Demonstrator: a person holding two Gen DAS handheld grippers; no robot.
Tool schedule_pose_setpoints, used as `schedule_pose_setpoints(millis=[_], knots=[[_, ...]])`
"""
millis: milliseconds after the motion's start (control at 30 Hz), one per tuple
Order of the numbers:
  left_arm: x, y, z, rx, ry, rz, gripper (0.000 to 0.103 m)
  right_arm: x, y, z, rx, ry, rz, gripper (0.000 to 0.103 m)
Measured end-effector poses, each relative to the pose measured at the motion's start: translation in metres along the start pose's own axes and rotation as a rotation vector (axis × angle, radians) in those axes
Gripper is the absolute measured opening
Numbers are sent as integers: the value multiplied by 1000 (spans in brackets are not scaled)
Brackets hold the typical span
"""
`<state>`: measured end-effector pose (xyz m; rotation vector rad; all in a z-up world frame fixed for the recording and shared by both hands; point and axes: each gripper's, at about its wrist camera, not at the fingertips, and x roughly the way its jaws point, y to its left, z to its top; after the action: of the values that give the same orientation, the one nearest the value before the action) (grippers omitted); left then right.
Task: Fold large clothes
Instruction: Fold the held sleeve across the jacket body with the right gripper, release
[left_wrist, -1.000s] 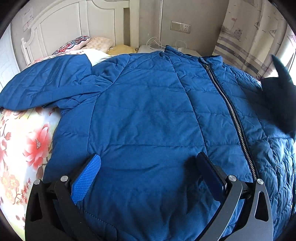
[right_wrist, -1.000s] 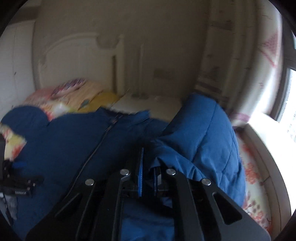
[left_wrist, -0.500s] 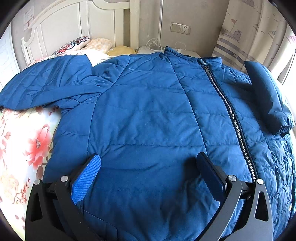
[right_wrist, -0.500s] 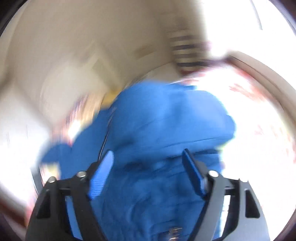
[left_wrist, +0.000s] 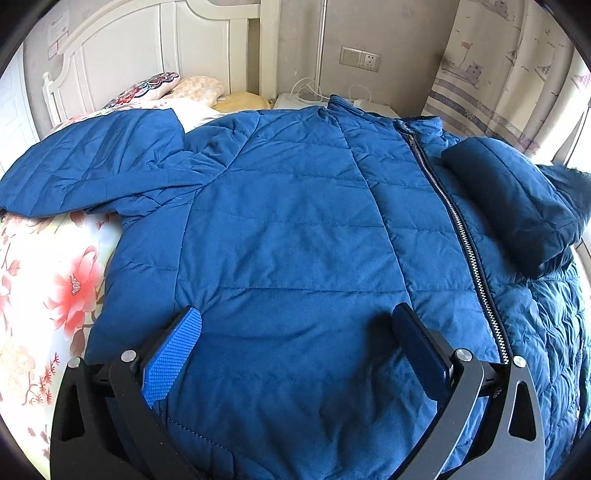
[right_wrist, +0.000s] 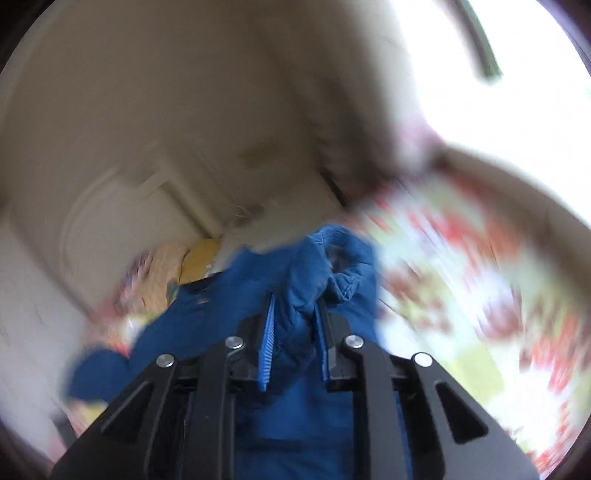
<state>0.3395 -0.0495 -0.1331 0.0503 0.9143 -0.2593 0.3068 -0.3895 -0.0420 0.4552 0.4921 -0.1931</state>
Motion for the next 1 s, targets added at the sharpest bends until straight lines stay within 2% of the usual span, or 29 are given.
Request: schedule_pose_setpoints(millis=[67, 133, 167, 200, 233, 267, 333, 433, 500, 533, 567, 600, 633, 667, 700, 733, 800, 867, 900, 967, 1000], knots=[[-1, 1, 0, -5, -3, -8, 99, 1, 58, -2, -174, -23, 65, 19], [-3, 5, 0, -20, -13, -25, 99, 15, 105, -9, -302, 13, 140, 24], [-5, 7, 0, -31, -19, -38, 99, 21, 126, -15, -347, 46, 208, 38], [-5, 8, 0, -39, -23, -48, 99, 24, 144, -24, -385, 88, 297, 65], [-7, 11, 0, -49, -29, -60, 99, 33, 165, -33, -440, 148, 391, 78], [-8, 13, 0, -63, -36, -76, 99, 38, 180, -41, -491, 184, 441, 77], [-10, 17, -1, -81, -43, -98, 99, 29, 194, -49, -528, 196, 507, 77], [-10, 19, -2, -98, -48, -120, 99, 26, 172, -30, -432, 170, 576, 77], [-10, 19, -2, -100, -49, -126, 99, 7, 141, -12, -349, 110, 541, 77], [-11, 19, -3, -100, -50, -129, 99, -3, 114, -1, -294, 73, 497, 77], [-11, 19, -3, -99, -50, -129, 99, -9, 82, 9, -231, 32, 420, 77], [-10, 18, -3, -98, -49, -128, 99, -22, 71, 2, -200, 13, 362, 73], [-11, 17, -2, -96, -48, -130, 99, -22, 42, 6, -148, 3, 239, 66], [-11, 15, -2, -89, -48, -133, 99, -18, 11, 7, -79, 12, 120, 65], [-11, 14, -2, -81, -48, -130, 99, -12, -14, 4, -6, 34, 60, 63], [-10, 12, -2, -72, -46, -127, 99, -3, -30, -3, 41, 64, 24, 58], [-11, 6, -1, -42, -27, -153, 99, 23, -55, -15, 58, 154, -56, 57], [-11, 2, 2, -49, 6, -217, 99, 49, -59, -32, 32, 226, -89, 57], [-11, 3, 5, -94, 27, -293, 99, 56, -55, -33, 22, 230, -99, 57], [-9, 5, 13, -201, 67, -471, 99, 58, -48, -31, -22, 215, -96, 58], [-3, 7, 21, -306, 96, -614, 99, 63, -44, -32, -36, 222, -96, 59]])
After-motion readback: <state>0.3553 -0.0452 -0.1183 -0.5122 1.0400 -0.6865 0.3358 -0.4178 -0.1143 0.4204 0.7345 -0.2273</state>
